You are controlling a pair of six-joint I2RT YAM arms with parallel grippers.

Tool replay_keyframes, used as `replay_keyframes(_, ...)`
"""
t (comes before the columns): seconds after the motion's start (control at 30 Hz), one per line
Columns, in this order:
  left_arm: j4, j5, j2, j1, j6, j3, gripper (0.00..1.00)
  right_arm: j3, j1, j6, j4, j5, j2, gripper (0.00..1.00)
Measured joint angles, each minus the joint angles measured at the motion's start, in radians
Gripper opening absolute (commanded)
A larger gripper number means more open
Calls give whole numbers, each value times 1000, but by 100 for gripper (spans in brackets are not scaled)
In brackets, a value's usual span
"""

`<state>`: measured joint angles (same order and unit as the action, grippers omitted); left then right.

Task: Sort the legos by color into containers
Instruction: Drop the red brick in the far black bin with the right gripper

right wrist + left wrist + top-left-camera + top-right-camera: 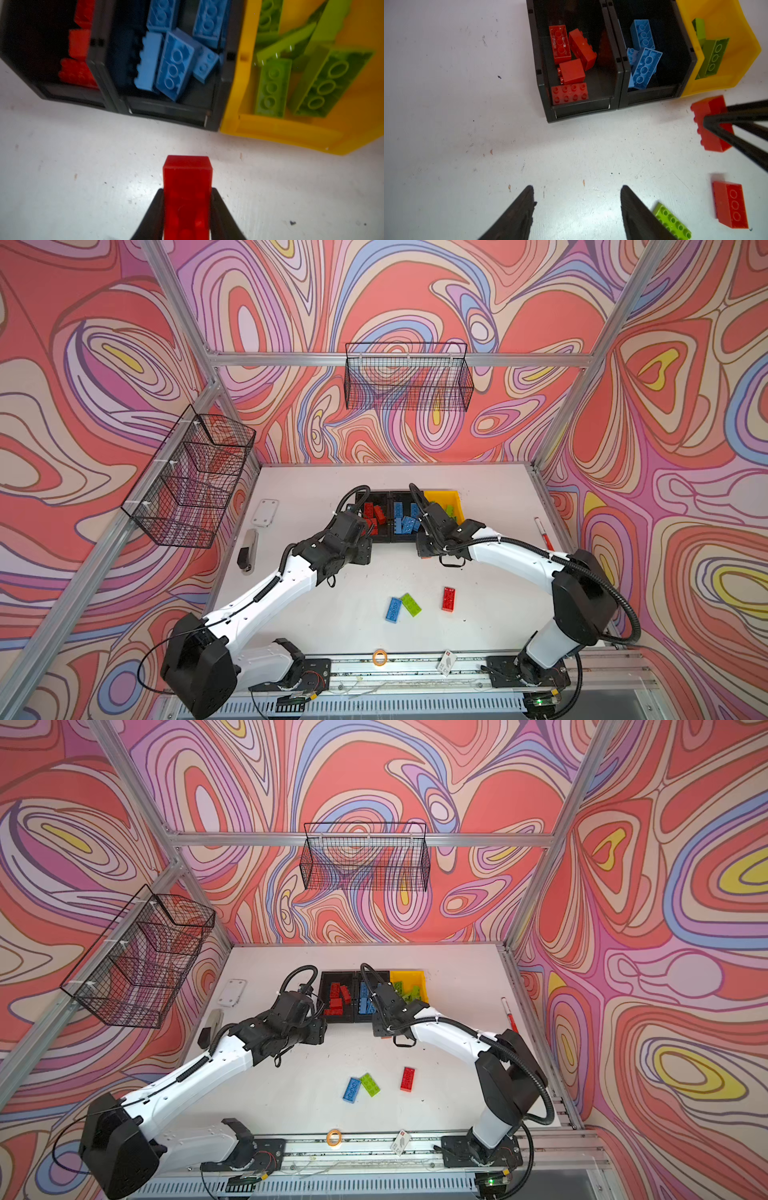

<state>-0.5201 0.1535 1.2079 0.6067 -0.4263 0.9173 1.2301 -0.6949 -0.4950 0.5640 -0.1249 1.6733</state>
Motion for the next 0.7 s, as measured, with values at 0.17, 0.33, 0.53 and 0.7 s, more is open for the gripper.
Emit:
replay_keyframes(0.17, -53, 1, -110, 4, -37, -74, 69, 198, 0, 39, 0, 35, 116, 31)
replay_keyframes(0.33, -95, 10, -182, 49, -64, -115, 71, 414, -3, 61, -18, 93, 289, 36)
replay_keyframes(0.53, -138, 53, -197, 172, -91, -137, 73, 573, -10, 71, -29, 137, 429, 54)
replay_keyframes(0.7, -141, 69, -151, 229, -102, -139, 74, 612, -11, 72, -29, 145, 455, 60)
